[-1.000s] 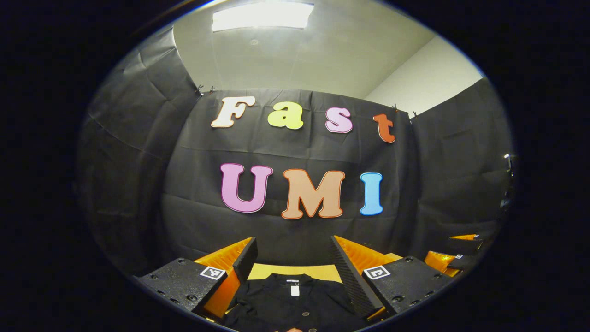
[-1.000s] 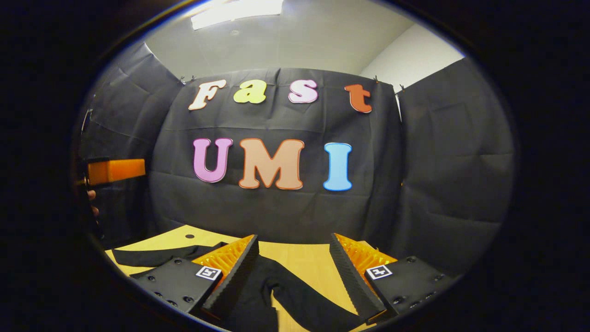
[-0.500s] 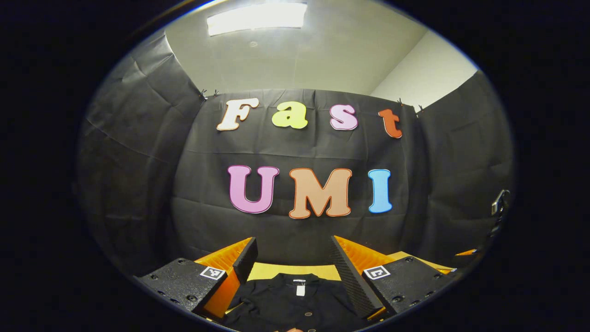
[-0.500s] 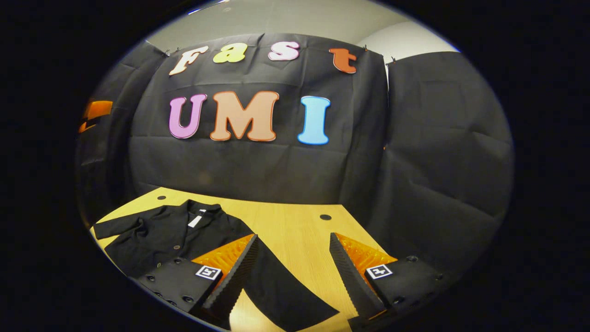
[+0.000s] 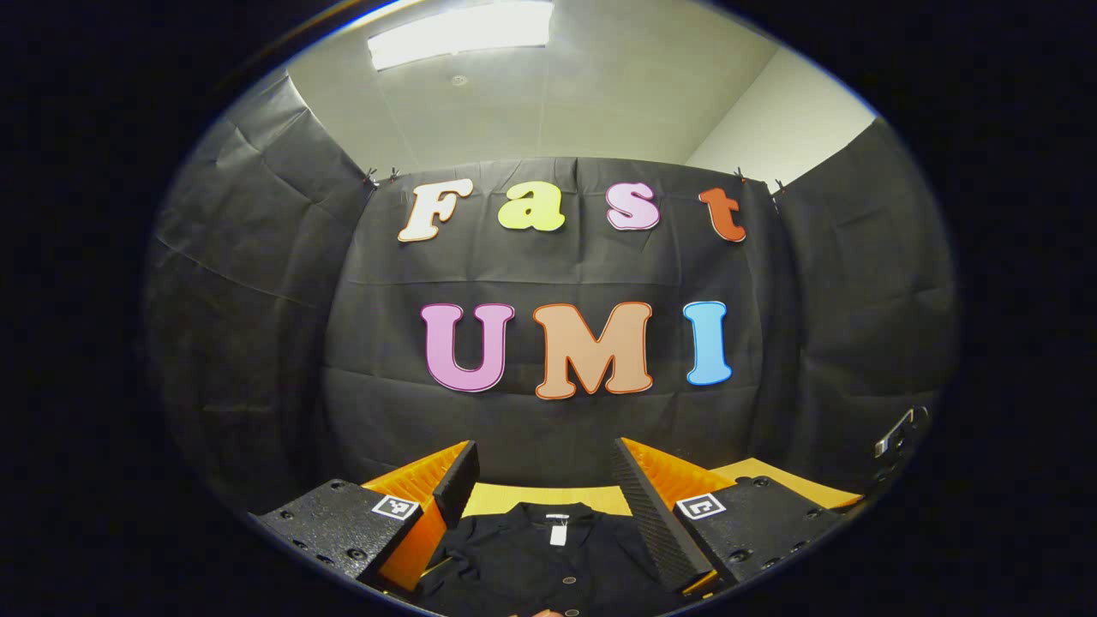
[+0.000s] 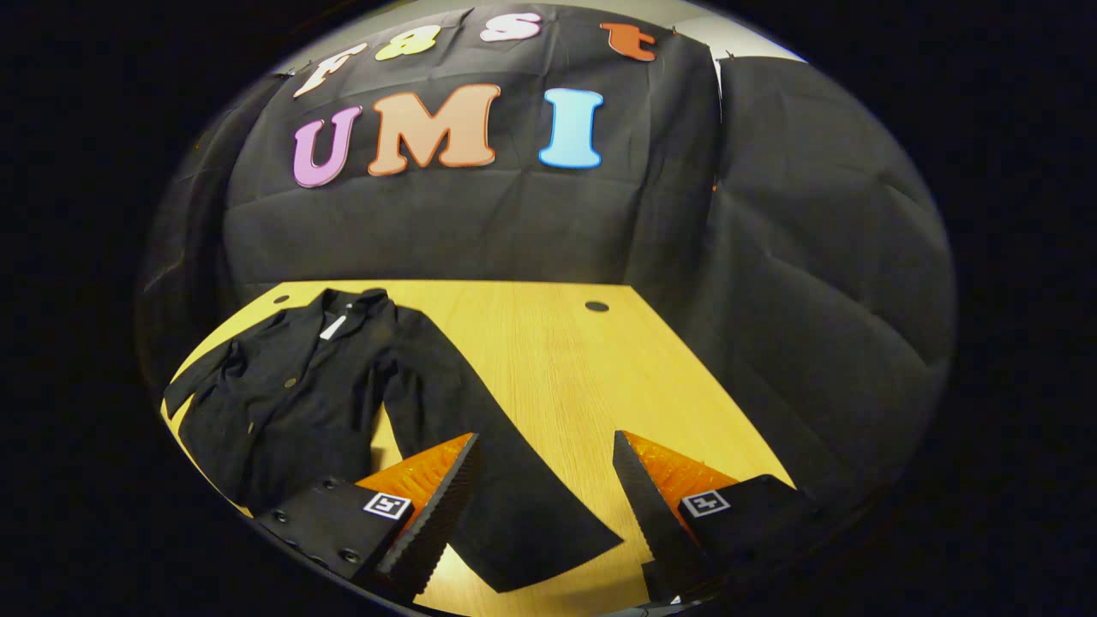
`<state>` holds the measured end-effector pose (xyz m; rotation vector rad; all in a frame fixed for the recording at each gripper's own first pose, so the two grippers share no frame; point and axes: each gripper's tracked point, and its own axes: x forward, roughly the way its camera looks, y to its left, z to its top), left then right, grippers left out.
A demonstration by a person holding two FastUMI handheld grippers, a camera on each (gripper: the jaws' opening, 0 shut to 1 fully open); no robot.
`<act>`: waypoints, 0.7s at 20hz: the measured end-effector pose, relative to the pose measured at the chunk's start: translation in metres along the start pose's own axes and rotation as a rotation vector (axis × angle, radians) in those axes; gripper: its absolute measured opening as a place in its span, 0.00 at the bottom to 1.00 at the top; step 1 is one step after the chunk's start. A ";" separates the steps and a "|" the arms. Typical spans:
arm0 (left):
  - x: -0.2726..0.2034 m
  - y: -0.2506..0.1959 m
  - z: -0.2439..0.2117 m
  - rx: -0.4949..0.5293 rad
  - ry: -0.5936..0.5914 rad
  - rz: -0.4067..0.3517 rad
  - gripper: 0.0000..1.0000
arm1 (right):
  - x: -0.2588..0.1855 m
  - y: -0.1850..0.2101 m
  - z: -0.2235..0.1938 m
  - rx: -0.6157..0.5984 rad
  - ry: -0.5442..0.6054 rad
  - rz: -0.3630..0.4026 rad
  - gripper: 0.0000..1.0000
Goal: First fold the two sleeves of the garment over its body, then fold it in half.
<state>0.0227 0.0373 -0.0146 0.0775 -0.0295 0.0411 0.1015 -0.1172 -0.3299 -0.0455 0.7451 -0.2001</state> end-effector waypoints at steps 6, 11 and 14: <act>0.004 -0.013 -0.003 0.008 0.005 0.016 0.93 | 0.022 -0.016 -0.056 0.033 0.175 0.005 0.99; 0.006 -0.023 -0.007 0.014 0.011 0.026 0.92 | 0.029 -0.023 -0.087 0.054 0.261 0.010 1.00; 0.009 -0.028 -0.011 0.011 0.019 0.027 0.92 | 0.027 -0.021 -0.110 0.052 0.350 0.050 0.99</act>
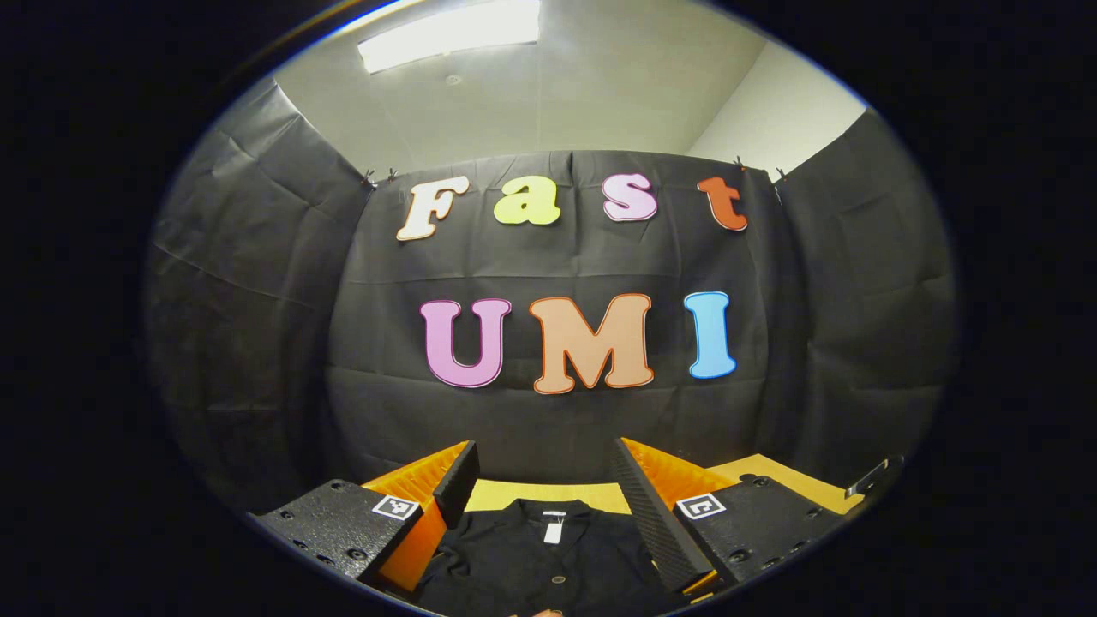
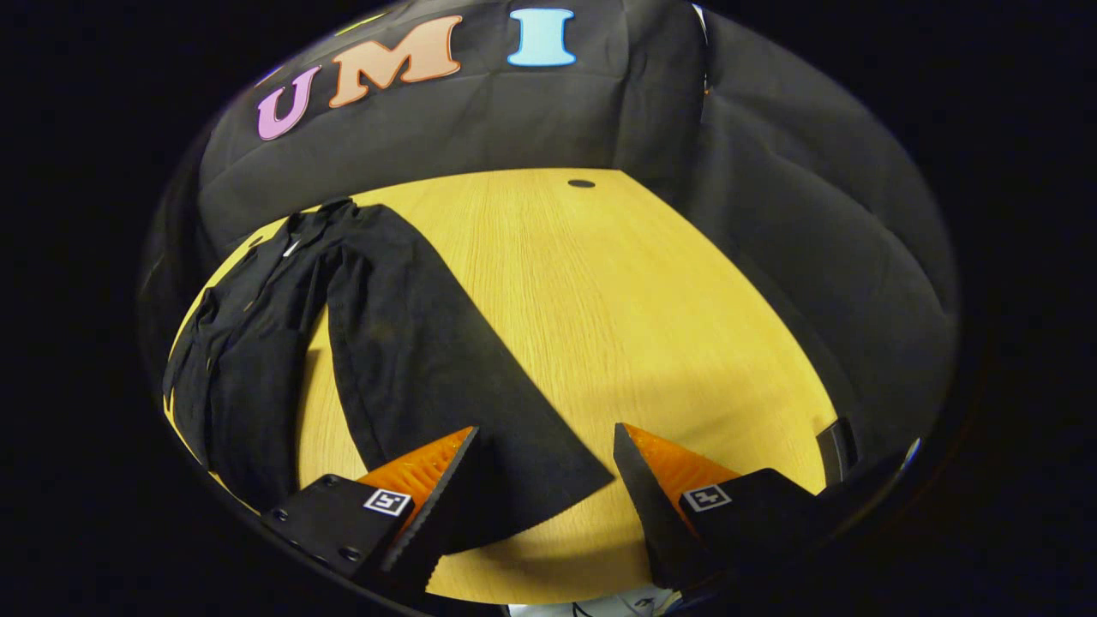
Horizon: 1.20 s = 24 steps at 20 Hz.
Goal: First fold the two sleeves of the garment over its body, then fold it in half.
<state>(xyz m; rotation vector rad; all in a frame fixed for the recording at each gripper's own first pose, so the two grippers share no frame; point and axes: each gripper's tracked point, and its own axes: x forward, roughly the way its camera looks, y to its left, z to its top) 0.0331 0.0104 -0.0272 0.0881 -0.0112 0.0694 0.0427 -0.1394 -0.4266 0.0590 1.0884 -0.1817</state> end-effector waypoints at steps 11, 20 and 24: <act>0.005 -0.003 0.001 -0.007 -0.007 -0.023 0.92 | 0.003 0.024 0.002 0.069 -0.064 0.064 0.17; 0.023 0.044 0.003 -0.012 -0.036 -0.033 0.92 | -0.013 0.035 0.046 0.301 -0.162 0.075 0.03; 0.025 0.071 -0.007 -0.017 -0.013 -0.009 0.92 | -0.047 0.079 0.113 0.246 -0.286 0.136 0.02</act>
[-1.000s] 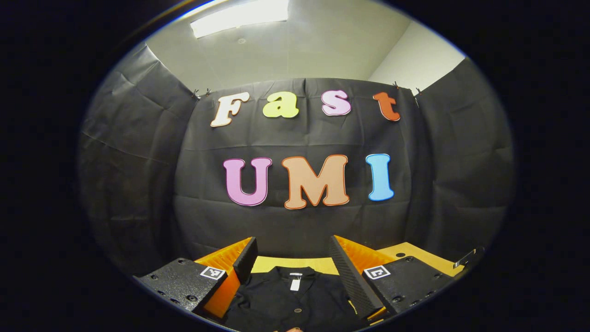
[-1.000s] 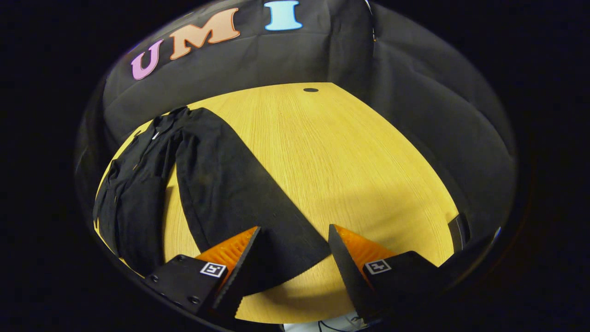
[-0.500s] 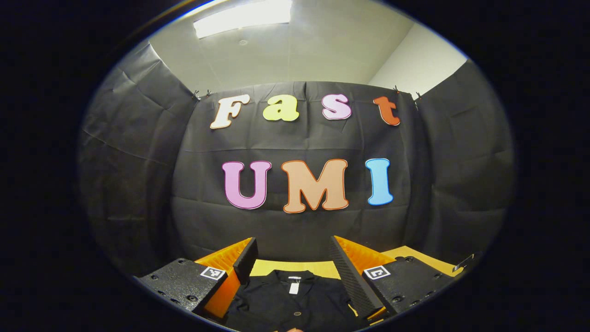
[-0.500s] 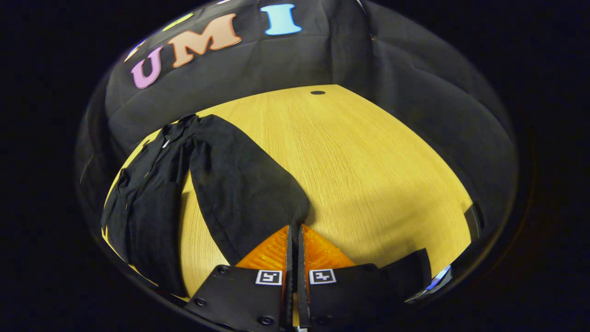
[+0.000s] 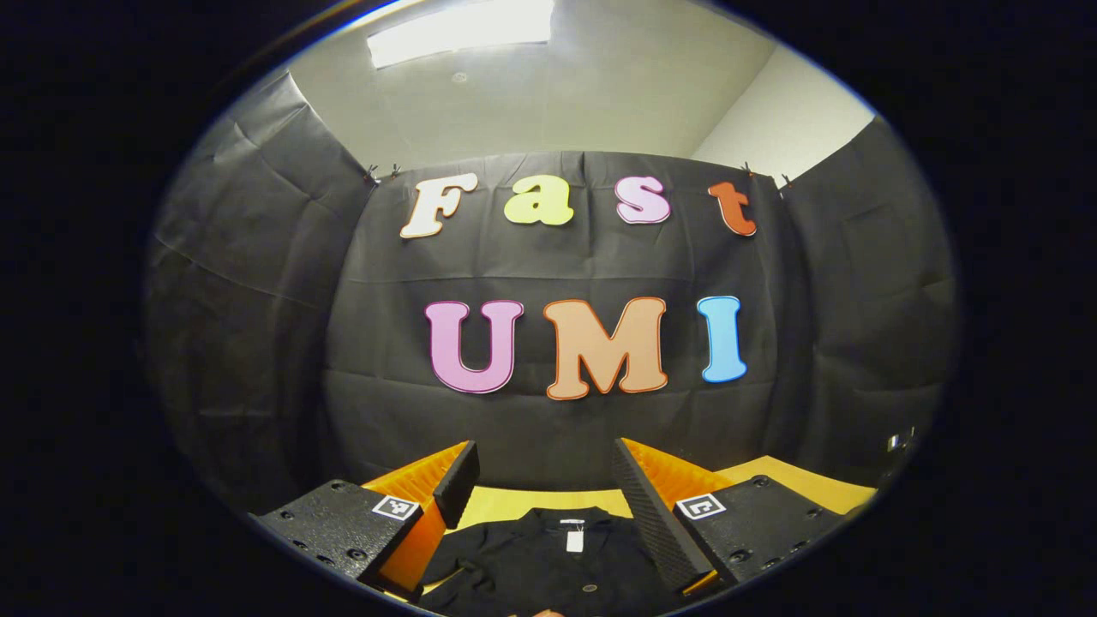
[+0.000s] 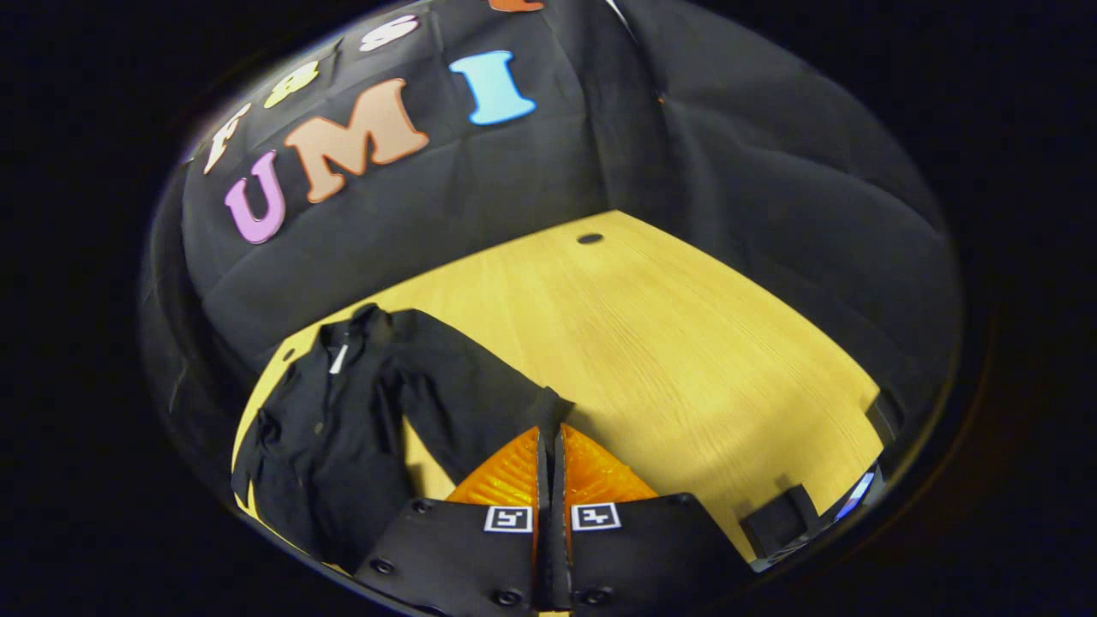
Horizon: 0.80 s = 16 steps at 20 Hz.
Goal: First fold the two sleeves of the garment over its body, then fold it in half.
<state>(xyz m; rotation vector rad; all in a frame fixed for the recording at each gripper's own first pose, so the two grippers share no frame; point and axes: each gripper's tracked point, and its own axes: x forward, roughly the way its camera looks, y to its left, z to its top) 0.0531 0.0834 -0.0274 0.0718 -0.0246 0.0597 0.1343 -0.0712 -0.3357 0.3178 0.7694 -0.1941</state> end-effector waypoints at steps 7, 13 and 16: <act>-0.004 0.052 -0.014 -0.008 0.045 0.066 0.92 | -0.010 0.126 0.076 -0.076 -0.123 0.200 0.02; -0.010 0.102 -0.025 -0.018 0.073 0.138 0.92 | -0.007 0.243 0.096 -0.208 -0.176 0.336 0.02; -0.011 0.131 -0.027 -0.010 0.076 0.176 0.92 | -0.004 0.297 0.091 -0.262 -0.176 0.395 0.00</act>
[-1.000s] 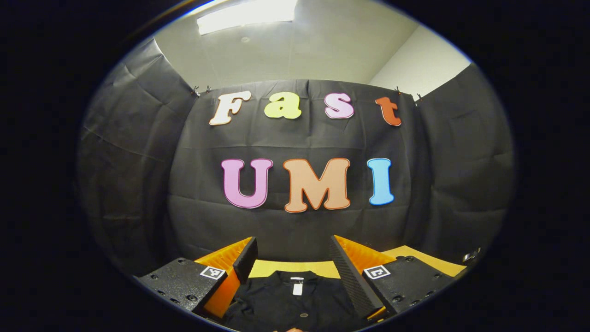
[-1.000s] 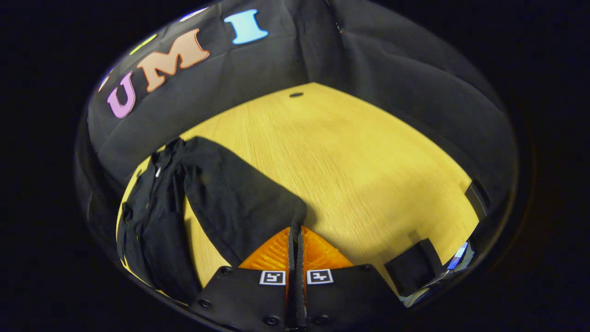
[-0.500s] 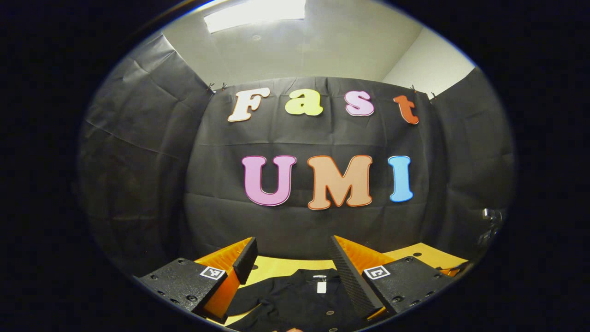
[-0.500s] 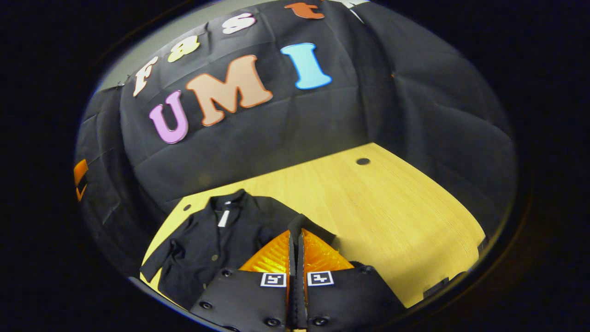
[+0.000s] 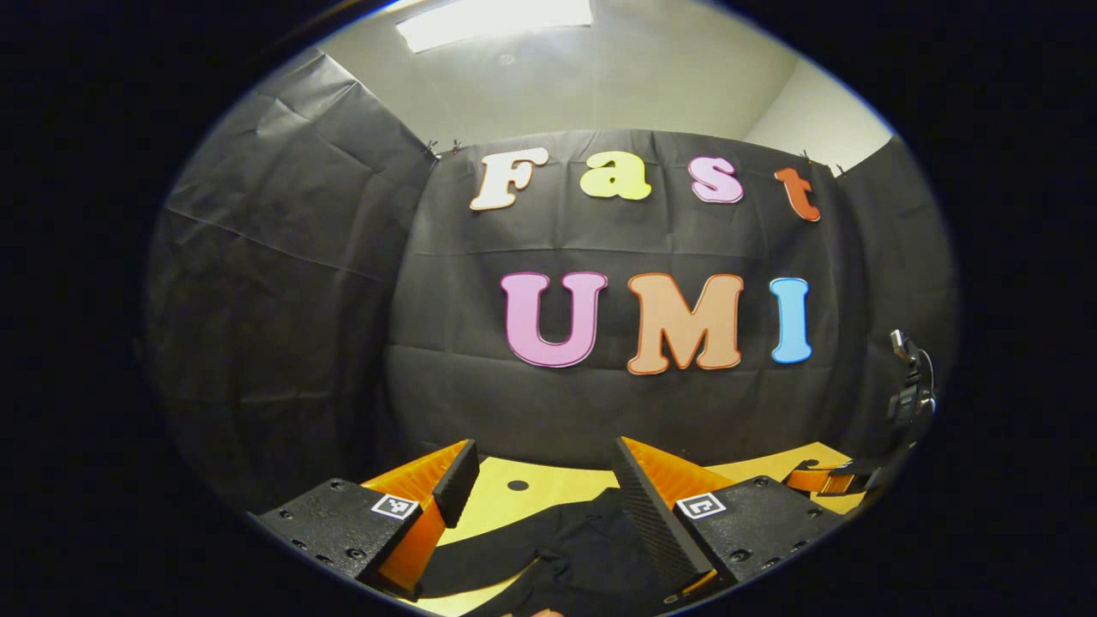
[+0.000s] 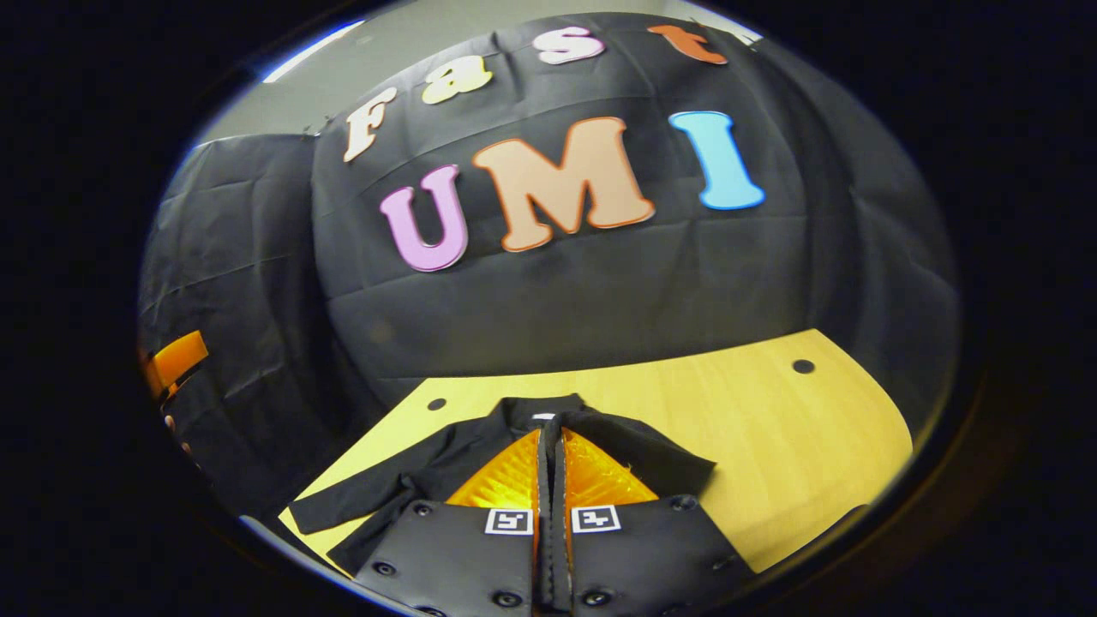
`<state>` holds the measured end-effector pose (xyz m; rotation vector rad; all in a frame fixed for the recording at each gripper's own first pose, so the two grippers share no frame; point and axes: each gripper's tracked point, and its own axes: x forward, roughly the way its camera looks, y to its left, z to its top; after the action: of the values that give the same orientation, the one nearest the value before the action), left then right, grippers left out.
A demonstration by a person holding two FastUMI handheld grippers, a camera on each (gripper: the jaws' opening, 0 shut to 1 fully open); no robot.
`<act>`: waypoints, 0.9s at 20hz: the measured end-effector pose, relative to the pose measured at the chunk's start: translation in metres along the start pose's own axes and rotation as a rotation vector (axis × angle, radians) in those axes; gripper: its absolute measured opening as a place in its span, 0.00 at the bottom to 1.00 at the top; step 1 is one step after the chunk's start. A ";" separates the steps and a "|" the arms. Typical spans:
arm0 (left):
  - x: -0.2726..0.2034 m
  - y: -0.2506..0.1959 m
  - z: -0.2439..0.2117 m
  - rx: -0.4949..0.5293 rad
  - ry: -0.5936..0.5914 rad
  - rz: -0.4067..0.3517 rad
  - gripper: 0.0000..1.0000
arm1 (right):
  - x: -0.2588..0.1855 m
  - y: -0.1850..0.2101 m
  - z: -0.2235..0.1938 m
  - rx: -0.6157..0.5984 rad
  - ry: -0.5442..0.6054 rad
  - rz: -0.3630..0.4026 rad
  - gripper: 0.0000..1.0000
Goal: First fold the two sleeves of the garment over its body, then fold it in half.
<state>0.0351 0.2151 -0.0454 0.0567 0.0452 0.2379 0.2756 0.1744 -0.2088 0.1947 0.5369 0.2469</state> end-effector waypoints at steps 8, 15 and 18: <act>0.009 0.075 -0.018 0.000 0.035 0.090 0.92 | 0.063 0.096 -0.018 -0.100 0.076 0.101 0.05; 0.017 0.125 -0.045 0.023 0.092 0.127 0.93 | 0.118 0.144 -0.040 -0.160 0.135 0.111 0.03; 0.019 0.143 -0.060 0.025 0.125 0.135 0.92 | 0.122 0.155 -0.025 -0.145 0.091 0.128 0.38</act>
<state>0.0166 0.3612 -0.0968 0.0702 0.1696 0.3762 0.3360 0.3595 -0.2501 0.0769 0.5946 0.4191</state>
